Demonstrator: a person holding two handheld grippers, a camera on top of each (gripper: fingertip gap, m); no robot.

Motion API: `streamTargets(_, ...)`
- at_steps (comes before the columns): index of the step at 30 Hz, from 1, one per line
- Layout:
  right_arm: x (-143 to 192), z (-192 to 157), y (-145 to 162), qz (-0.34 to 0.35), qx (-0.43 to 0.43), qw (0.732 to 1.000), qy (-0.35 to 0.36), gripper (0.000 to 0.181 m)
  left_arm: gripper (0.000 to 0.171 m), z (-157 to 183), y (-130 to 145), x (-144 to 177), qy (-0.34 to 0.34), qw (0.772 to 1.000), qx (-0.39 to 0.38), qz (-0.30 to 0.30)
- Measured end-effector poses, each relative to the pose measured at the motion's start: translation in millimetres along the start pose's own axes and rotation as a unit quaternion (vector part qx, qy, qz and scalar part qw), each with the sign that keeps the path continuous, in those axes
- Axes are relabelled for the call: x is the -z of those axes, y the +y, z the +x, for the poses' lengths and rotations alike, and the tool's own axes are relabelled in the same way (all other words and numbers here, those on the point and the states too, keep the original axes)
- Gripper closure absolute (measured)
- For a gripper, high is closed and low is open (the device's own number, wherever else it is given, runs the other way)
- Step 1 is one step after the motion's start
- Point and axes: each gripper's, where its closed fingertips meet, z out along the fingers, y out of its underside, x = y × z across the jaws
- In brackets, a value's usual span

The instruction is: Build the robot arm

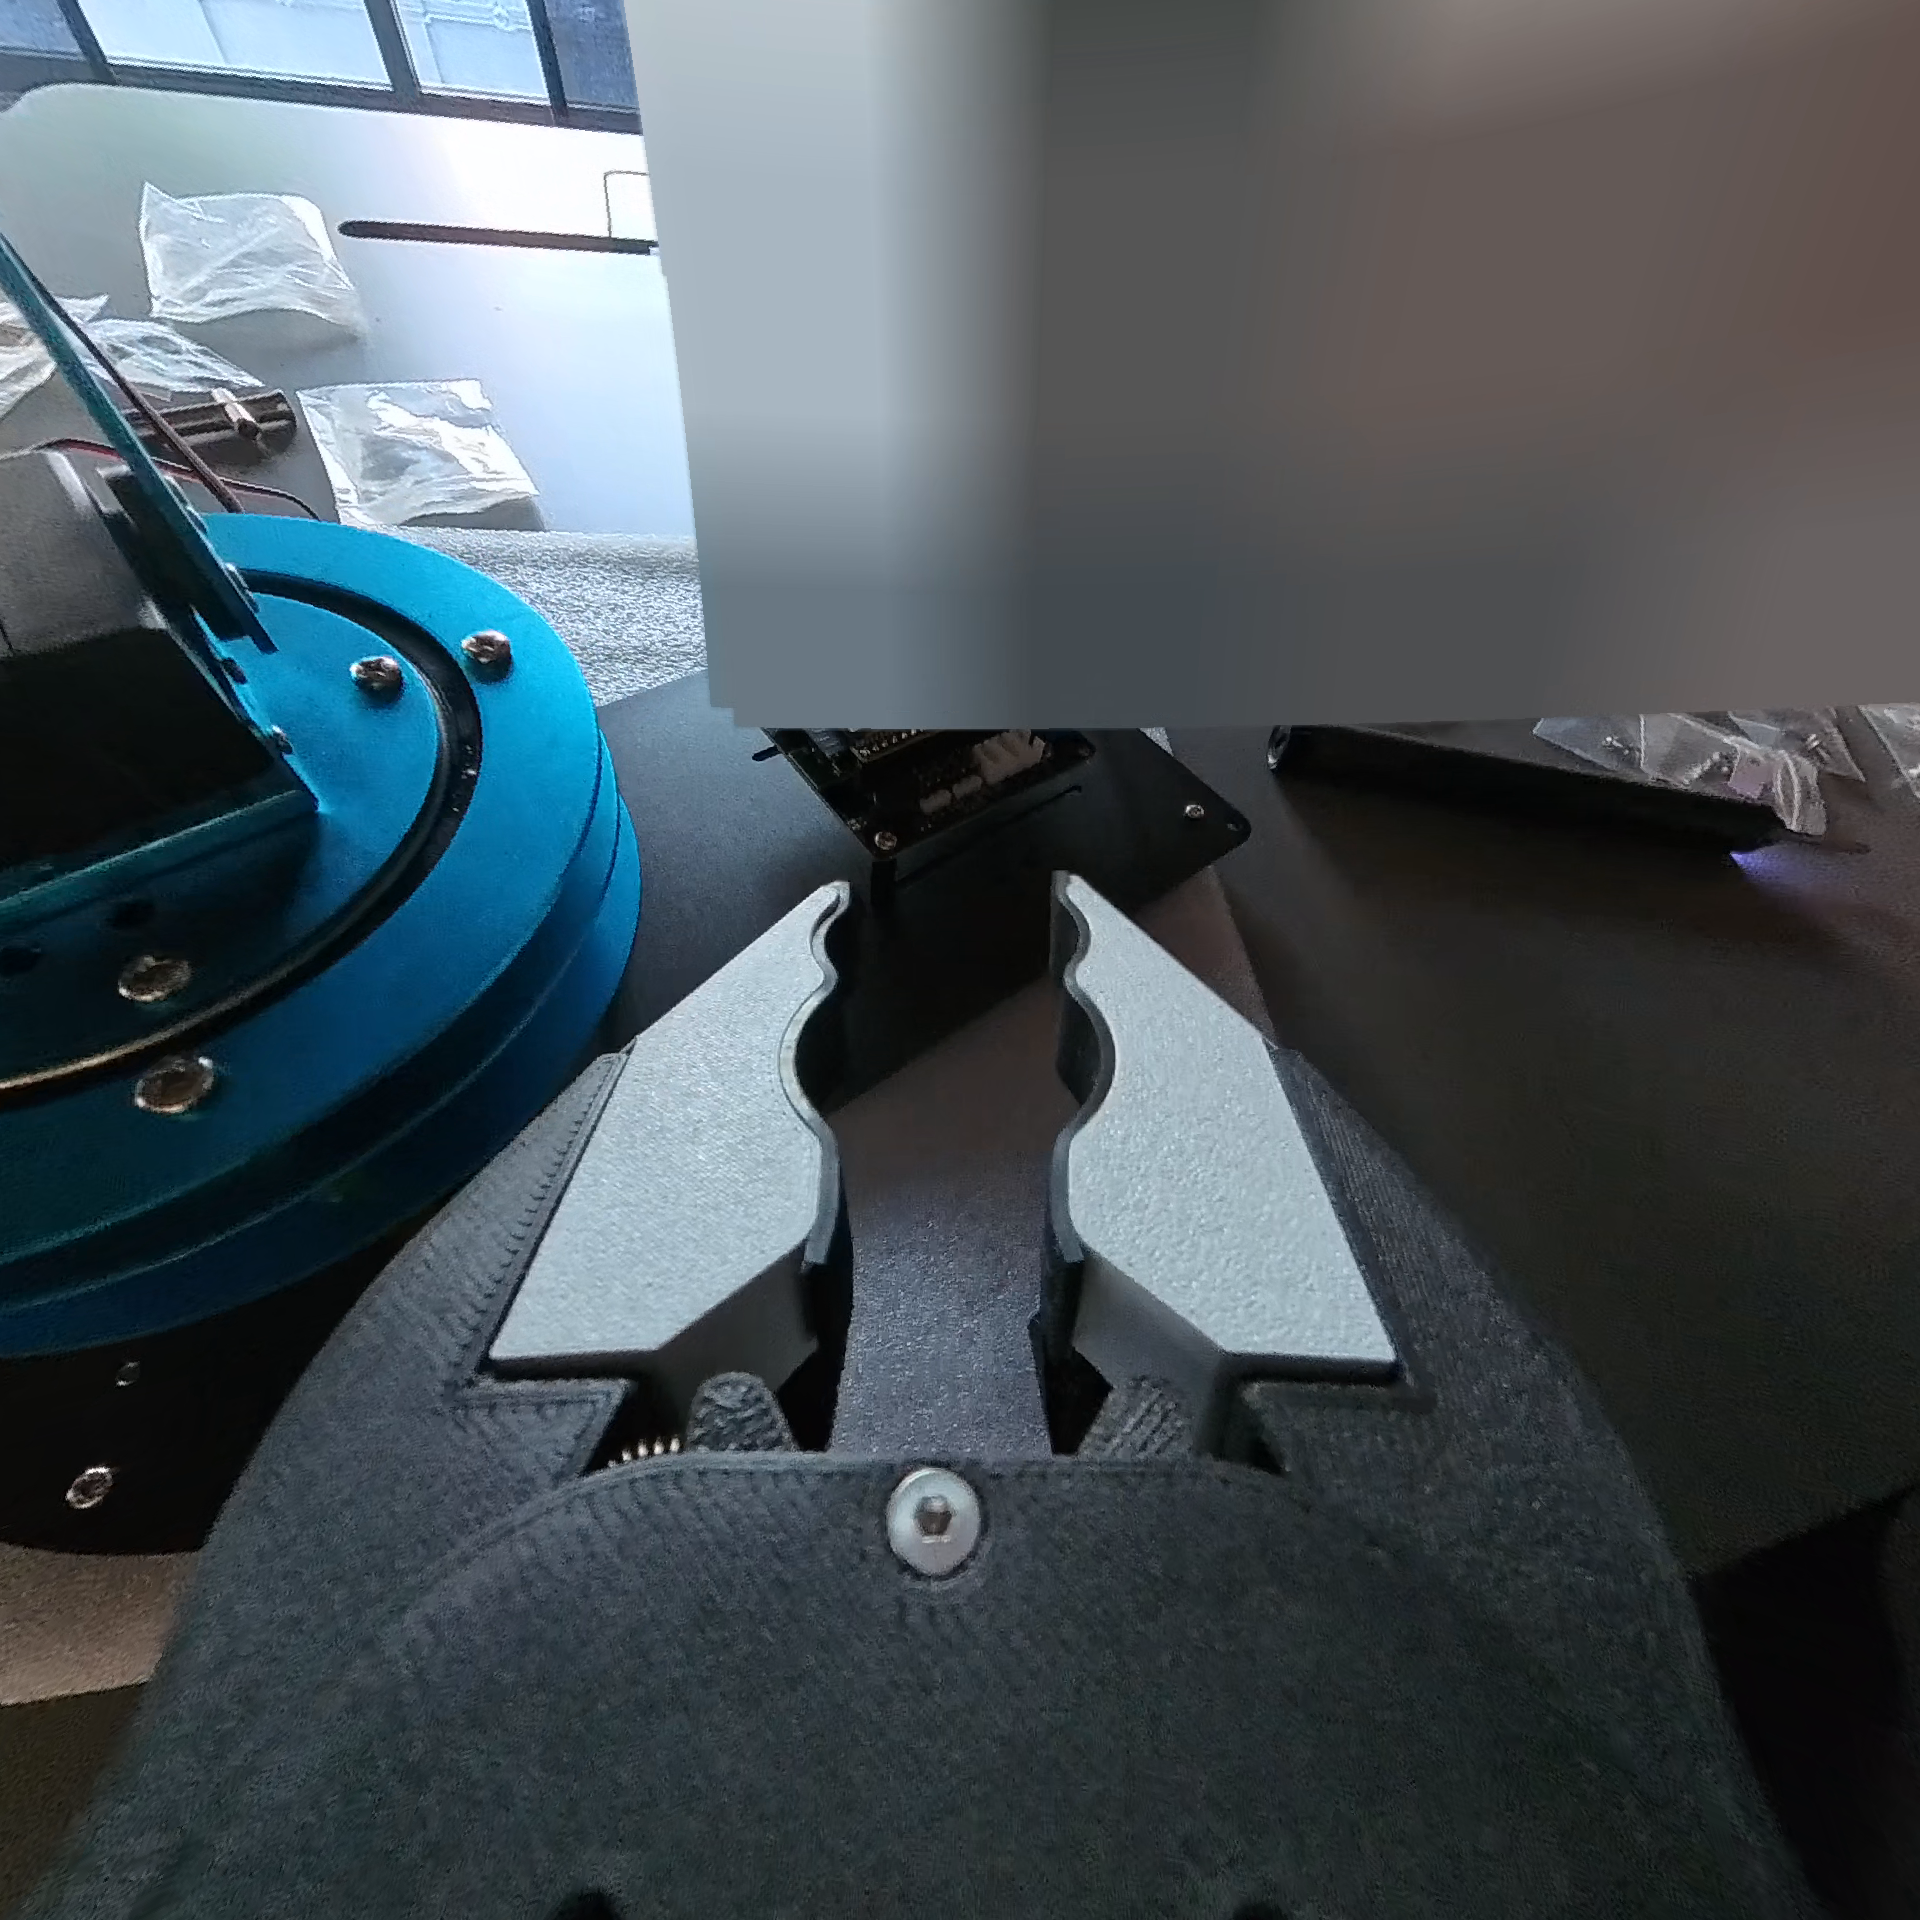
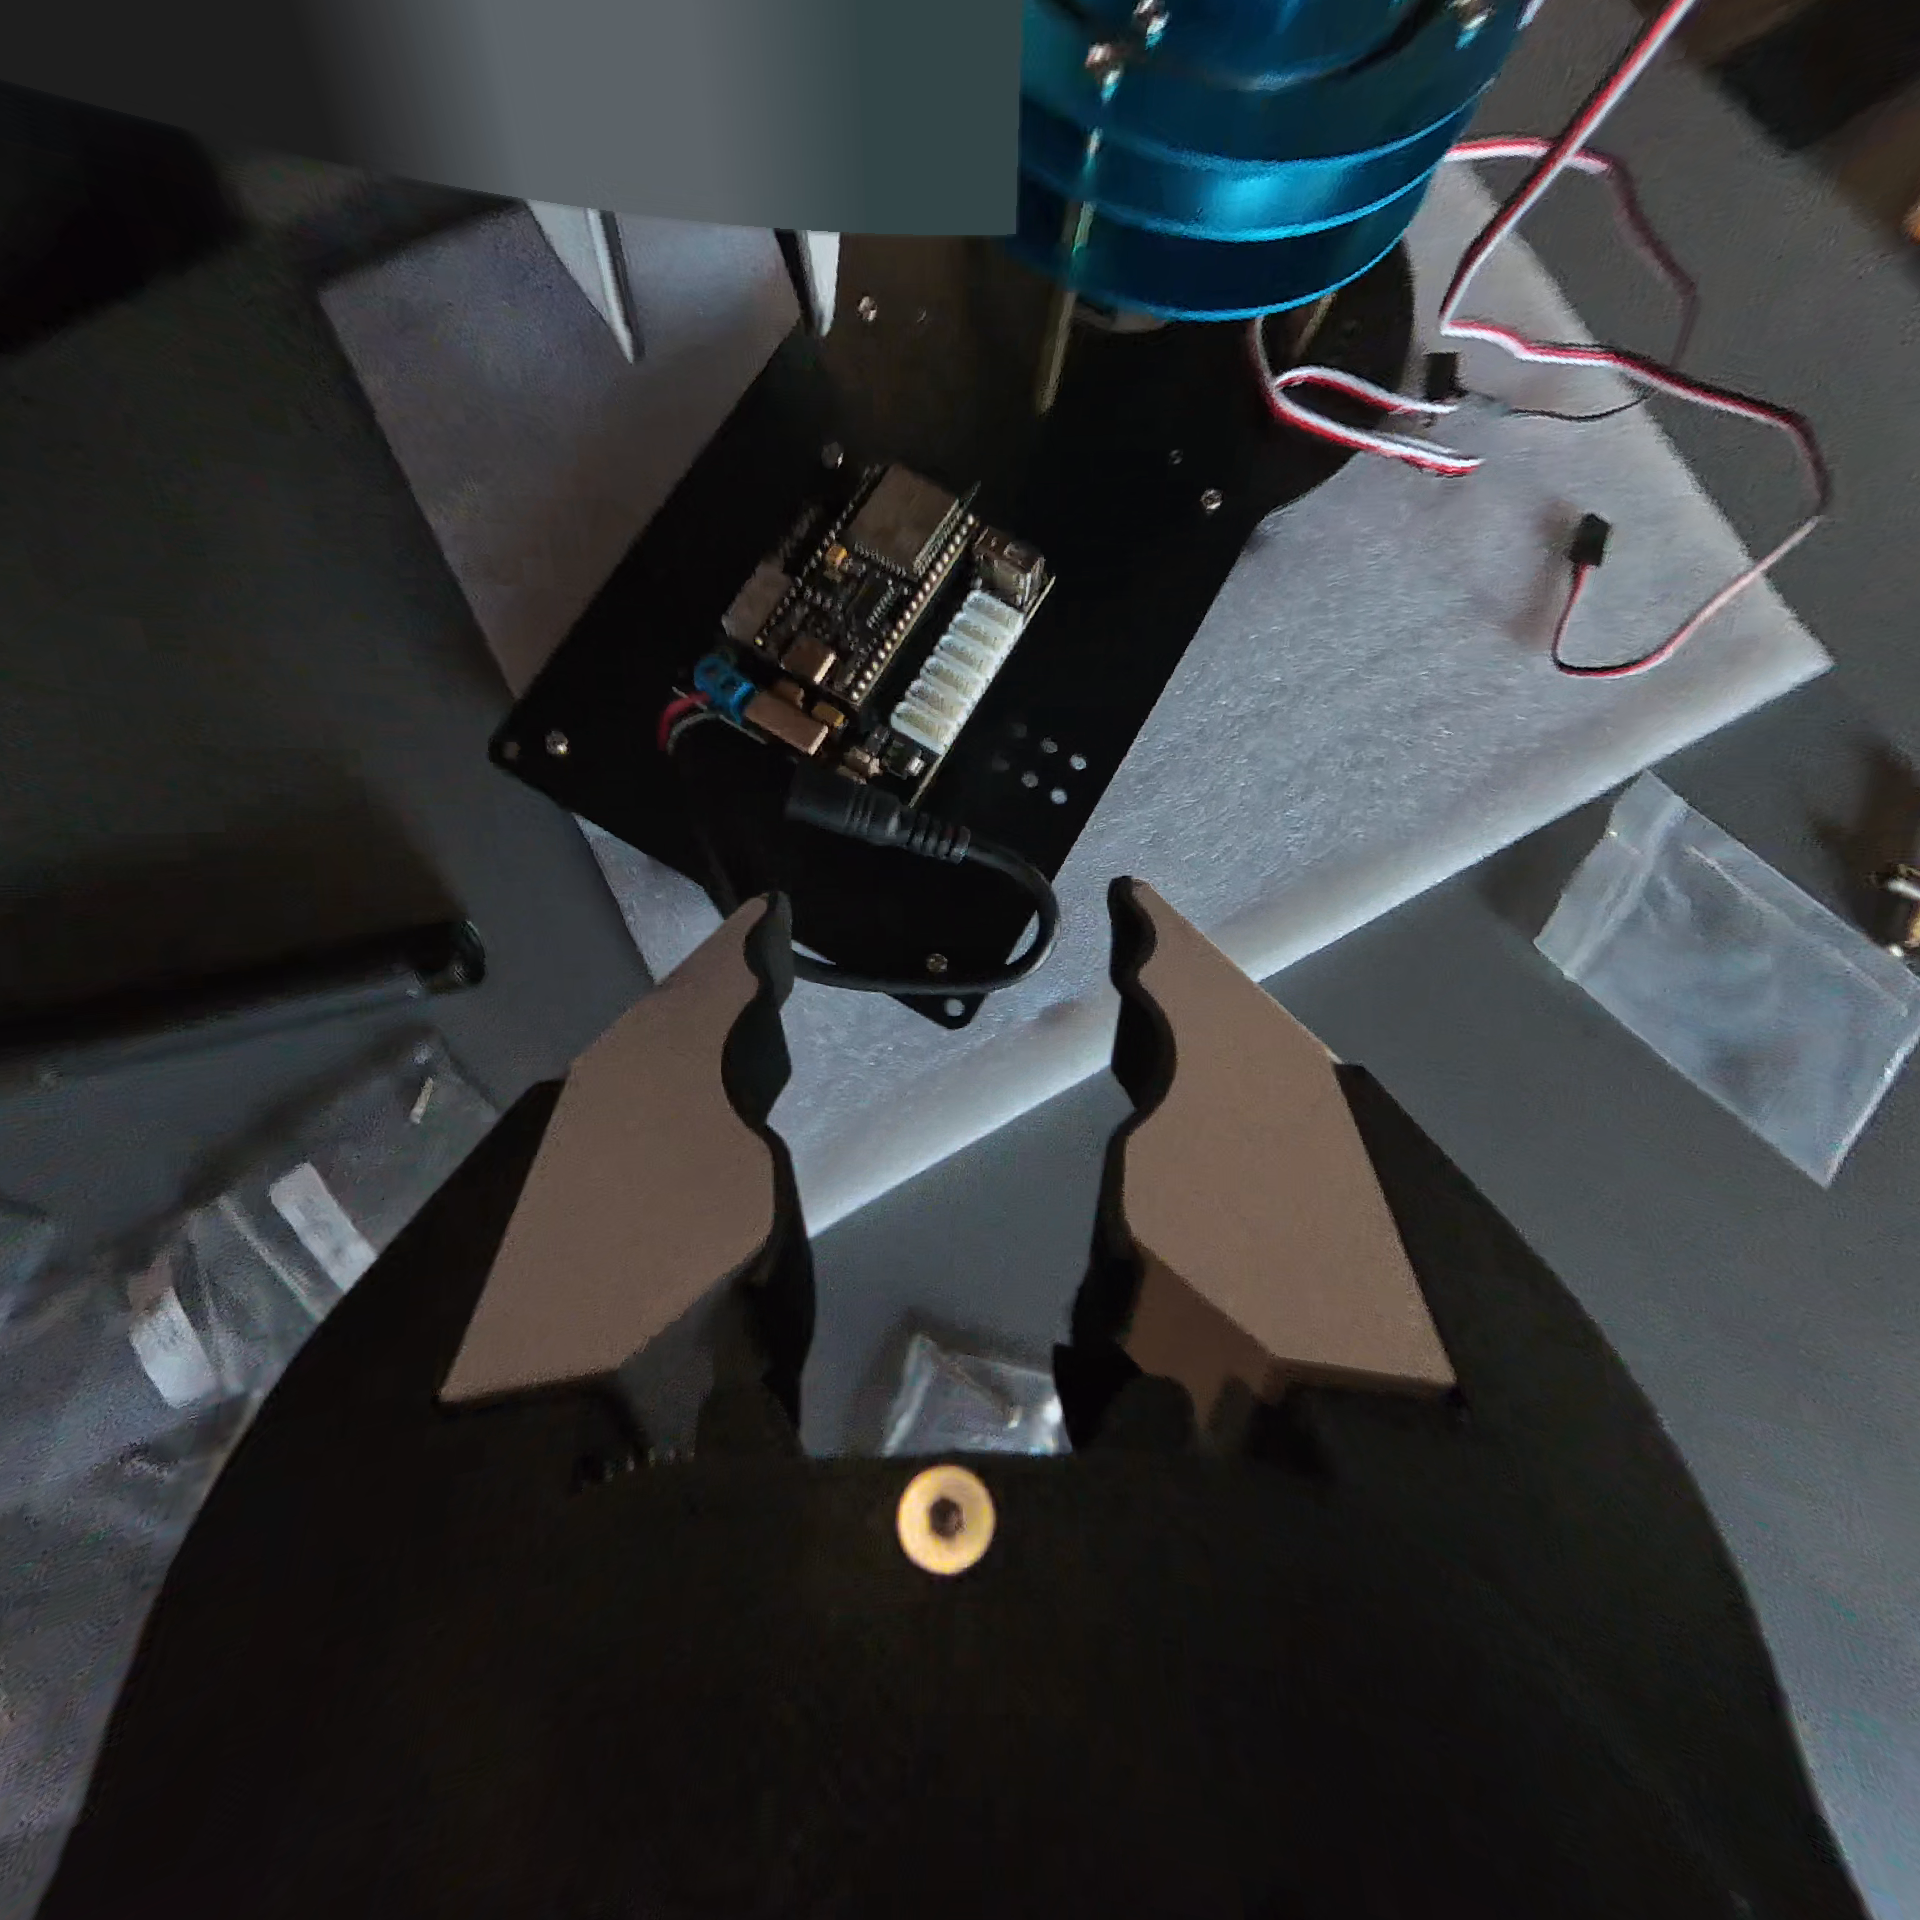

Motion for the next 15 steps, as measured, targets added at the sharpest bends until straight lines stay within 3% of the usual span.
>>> streamTargets(7,-13,15,10,0.03,-0.018,0.997,-0.073,0.132,0.137,-2,0,1,0.0,1.0,0.027,-0.002)
streamTargets(13,-12,16,16,0.044,-0.014,0.996,-0.074,0.177,0.139,-6,1,-1,-0.002,0.999,0.037,-0.003)
streamTargets(15,-8,16,16,0.056,-0.022,0.995,-0.079,0.178,0.14,-7,0,-3,0.0,0.999,0.039,-0.003)
